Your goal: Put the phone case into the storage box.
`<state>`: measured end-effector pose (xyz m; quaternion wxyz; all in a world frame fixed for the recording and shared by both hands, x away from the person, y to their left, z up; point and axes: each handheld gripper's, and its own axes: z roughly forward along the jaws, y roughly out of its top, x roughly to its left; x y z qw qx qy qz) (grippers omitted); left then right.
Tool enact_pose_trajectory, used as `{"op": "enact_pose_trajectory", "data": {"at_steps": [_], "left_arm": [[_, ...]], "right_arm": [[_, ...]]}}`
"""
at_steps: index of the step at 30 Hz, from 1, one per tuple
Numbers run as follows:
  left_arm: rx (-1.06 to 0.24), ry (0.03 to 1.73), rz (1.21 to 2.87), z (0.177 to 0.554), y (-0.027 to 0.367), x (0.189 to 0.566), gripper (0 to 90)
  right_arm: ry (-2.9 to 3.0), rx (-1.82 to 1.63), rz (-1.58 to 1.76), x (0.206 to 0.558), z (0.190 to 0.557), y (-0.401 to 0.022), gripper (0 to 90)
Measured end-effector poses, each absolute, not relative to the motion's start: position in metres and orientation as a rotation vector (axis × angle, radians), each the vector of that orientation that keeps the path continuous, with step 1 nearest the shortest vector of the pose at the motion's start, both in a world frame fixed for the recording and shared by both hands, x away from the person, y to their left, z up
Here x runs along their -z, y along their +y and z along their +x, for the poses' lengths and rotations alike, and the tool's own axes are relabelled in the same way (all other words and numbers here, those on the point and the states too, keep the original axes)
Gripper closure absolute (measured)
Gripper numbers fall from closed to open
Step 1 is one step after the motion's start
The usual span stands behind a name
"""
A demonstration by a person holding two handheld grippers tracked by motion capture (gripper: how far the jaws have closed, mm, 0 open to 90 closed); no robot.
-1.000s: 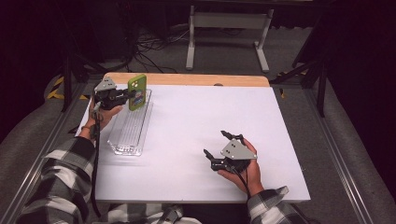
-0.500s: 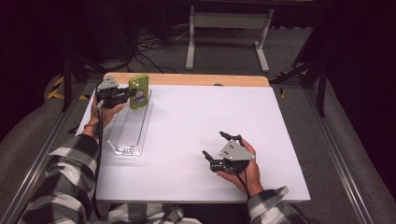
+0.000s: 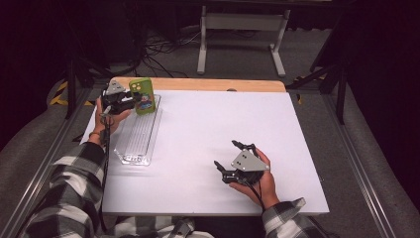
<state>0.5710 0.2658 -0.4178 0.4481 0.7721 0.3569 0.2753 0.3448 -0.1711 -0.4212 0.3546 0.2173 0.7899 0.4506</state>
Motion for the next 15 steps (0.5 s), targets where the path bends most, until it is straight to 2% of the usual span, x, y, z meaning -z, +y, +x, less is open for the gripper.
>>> {"op": "enact_pose_trajectory", "data": {"at_steps": [7, 15], "left_arm": [[-0.699, 0.910, 1.925, 0.5723, 0.2638, 0.4207, 59.4], [-0.725, 0.934, 1.915, 0.5729, 0.2635, 0.4218, 59.7]], "right_arm": [[2.047, -1.167, 0.564, 0.4214, 0.3452, -0.1709, 17.0], [2.045, -1.171, 0.566, 0.4213, 0.3454, -0.1717, 17.1]]}}
